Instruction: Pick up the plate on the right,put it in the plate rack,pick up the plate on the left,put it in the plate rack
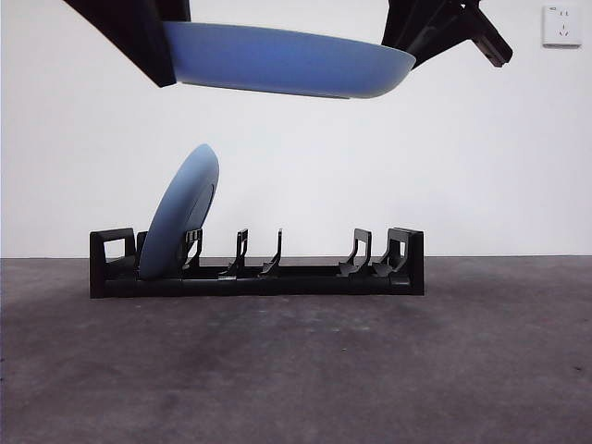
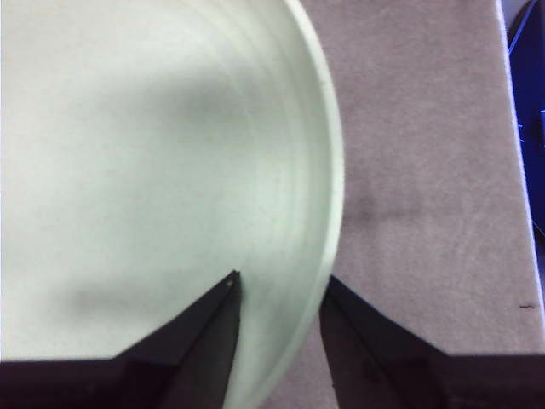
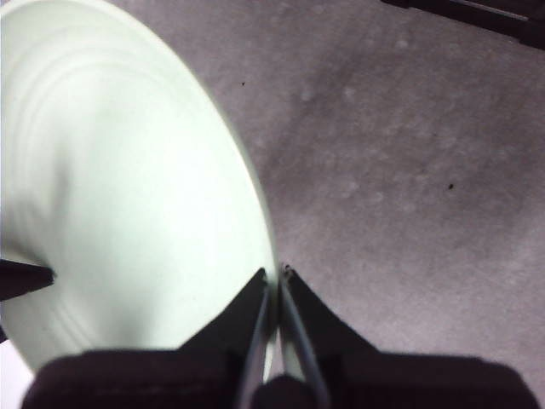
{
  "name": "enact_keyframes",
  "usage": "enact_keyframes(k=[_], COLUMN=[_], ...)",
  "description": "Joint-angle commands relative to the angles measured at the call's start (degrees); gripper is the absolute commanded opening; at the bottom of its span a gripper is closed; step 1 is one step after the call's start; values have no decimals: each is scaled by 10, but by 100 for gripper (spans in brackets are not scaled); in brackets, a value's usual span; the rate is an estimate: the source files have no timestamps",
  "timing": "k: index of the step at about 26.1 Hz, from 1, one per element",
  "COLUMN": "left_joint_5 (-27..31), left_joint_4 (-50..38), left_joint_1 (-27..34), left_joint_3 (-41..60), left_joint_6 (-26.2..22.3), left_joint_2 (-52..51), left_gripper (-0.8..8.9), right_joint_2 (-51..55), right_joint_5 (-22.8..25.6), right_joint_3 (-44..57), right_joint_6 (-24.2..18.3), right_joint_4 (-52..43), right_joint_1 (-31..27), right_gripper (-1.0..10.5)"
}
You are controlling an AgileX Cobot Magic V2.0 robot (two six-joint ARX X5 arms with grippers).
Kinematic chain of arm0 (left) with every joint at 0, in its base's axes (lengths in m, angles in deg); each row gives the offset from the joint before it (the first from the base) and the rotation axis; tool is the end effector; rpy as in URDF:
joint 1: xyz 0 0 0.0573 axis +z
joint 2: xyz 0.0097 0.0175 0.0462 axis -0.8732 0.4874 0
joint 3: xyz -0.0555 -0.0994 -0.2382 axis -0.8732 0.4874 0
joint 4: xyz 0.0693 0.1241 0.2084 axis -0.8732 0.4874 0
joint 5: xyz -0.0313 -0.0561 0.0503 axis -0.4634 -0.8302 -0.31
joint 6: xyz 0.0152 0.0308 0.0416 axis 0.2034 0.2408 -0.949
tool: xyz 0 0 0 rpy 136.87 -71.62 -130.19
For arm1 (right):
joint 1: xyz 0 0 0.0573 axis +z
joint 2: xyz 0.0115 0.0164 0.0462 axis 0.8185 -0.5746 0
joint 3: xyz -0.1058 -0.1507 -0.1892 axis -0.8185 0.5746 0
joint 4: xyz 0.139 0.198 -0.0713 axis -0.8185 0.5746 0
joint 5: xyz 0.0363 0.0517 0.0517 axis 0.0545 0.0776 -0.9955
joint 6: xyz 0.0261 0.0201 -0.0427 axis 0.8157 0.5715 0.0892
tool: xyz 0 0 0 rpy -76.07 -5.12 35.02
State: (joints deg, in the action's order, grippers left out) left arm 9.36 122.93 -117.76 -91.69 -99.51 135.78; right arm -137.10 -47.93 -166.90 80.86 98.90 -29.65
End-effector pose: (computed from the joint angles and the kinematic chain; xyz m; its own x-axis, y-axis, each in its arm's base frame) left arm 0.1320 -0.1909 0.3221 0.4601 -0.3004 -0.8355 0.8610 -0.0788 0.5025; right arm 0.2771 0.1460 0.3421 0.1529 0.5930 -0.7905 -0.5234 0.7271 0.4443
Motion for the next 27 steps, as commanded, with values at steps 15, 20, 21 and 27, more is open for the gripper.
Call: enact_keyframes(k=[15,20,21,27], left_joint_5=[-12,-13,-14,-72], left_joint_4=[7,7,6,0], left_joint_1=[-1,-1,-1,-1], left_joint_3=[1,1,1,1], left_joint_6=[24,37,38,52], left_joint_2=[0,0,0,0], left_gripper=[-8,-8,-8,-8], right_joint_2=[8,8,9,20], right_joint_5=[-4,-4,-4,-4], right_joint_3=[-4,-4,-4,-14], right_joint_6=[-2,-3,-5,-4], right_joint_4=[-4,-5,-6,-14], right_joint_1=[1,0,-2,-9], right_gripper=[-12,8,12,335])
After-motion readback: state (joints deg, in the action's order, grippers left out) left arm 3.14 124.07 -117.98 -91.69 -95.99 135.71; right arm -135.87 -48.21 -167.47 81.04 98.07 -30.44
